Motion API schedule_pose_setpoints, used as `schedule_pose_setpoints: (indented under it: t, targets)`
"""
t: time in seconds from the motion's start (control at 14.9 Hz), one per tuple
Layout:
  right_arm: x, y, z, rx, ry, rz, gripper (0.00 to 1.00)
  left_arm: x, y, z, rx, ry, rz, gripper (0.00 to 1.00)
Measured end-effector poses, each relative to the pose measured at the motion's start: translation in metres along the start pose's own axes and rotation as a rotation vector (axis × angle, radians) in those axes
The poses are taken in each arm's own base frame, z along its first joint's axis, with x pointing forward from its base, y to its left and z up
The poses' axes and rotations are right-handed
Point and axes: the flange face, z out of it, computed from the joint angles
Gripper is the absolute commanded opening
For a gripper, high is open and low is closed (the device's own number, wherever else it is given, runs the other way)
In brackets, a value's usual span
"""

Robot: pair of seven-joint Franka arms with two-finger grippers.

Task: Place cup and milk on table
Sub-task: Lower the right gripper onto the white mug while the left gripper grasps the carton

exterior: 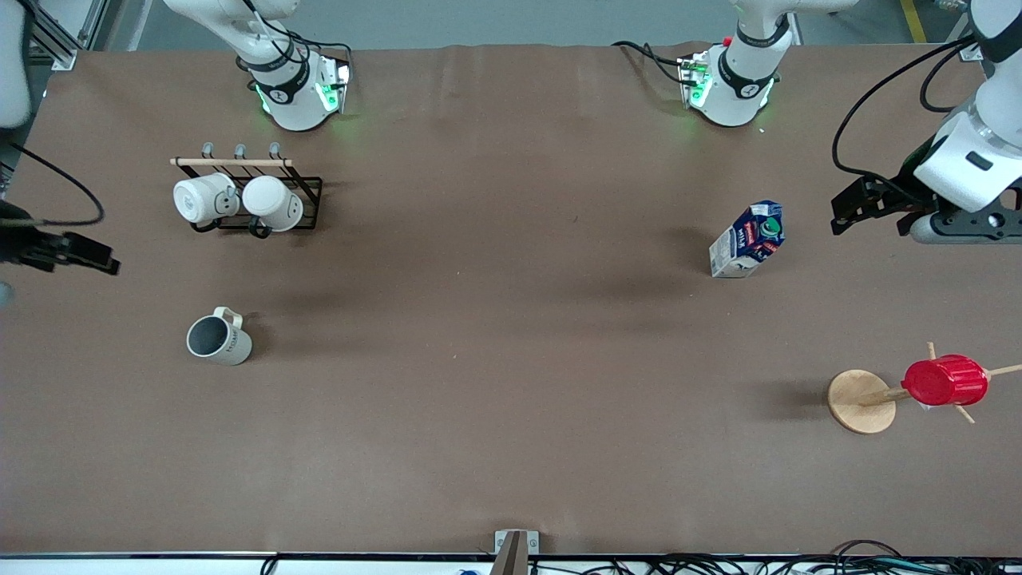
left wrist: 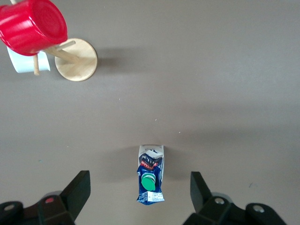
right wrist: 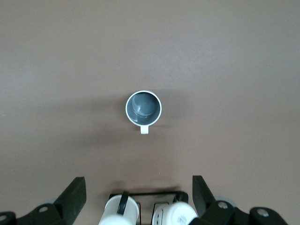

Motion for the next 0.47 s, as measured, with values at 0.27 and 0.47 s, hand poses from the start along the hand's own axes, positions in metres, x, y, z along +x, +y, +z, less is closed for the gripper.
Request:
schedule_pose_setpoints:
  t: [0.27,0.47]
  targets:
    - [-0.003,0.002,0.101,-0.003,-0.002,-0.003,1.0,-0.002,-0.001,0.055,0.003,-0.036,-0.001,0.94]
    - [-0.009,0.007,0.157,-0.009,0.017,-0.029,1.0,-0.01,-0.002,0.101,0.006,-0.064,-0.002,0.95]
